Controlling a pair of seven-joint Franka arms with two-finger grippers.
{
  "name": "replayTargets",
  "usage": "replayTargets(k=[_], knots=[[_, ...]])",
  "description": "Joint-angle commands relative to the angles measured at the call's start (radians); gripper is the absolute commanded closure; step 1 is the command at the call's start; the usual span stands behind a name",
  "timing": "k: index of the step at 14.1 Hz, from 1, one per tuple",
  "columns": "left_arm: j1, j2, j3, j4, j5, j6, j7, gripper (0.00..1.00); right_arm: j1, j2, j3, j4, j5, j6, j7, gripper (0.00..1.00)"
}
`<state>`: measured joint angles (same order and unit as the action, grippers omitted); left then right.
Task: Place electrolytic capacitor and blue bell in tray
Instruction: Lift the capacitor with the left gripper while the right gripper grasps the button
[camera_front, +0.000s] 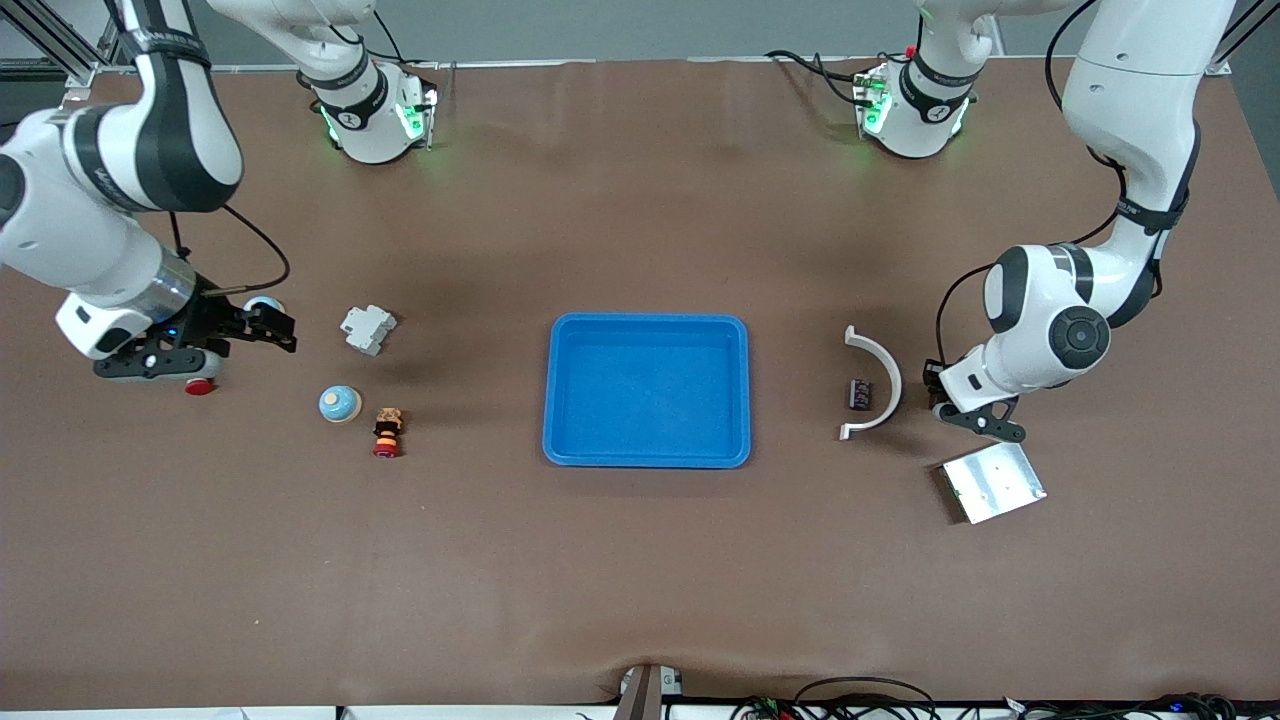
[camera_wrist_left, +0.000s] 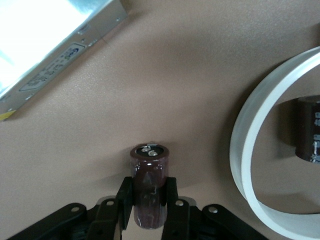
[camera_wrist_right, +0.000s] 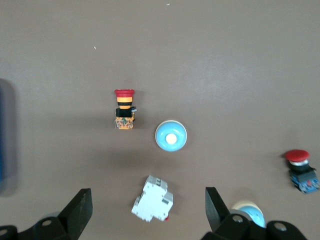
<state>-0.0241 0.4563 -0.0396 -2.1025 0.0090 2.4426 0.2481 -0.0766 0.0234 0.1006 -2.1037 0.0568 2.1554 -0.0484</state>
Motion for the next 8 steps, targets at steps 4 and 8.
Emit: replayTargets(k=[4, 8], knots=[[0.003, -0.005, -0.005, -0.001, -0.003, 0.013, -0.016, 1.0, 0.006, 0.056, -0.002, -0.139, 0.011, 0.199, 0.007, 0.0], [0.001, -0.089, -0.011, 0.013, -0.003, -0.039, -0.088, 1.0, 0.0, 0.157, -0.004, -0.137, 0.011, 0.297, 0.007, 0.0]])
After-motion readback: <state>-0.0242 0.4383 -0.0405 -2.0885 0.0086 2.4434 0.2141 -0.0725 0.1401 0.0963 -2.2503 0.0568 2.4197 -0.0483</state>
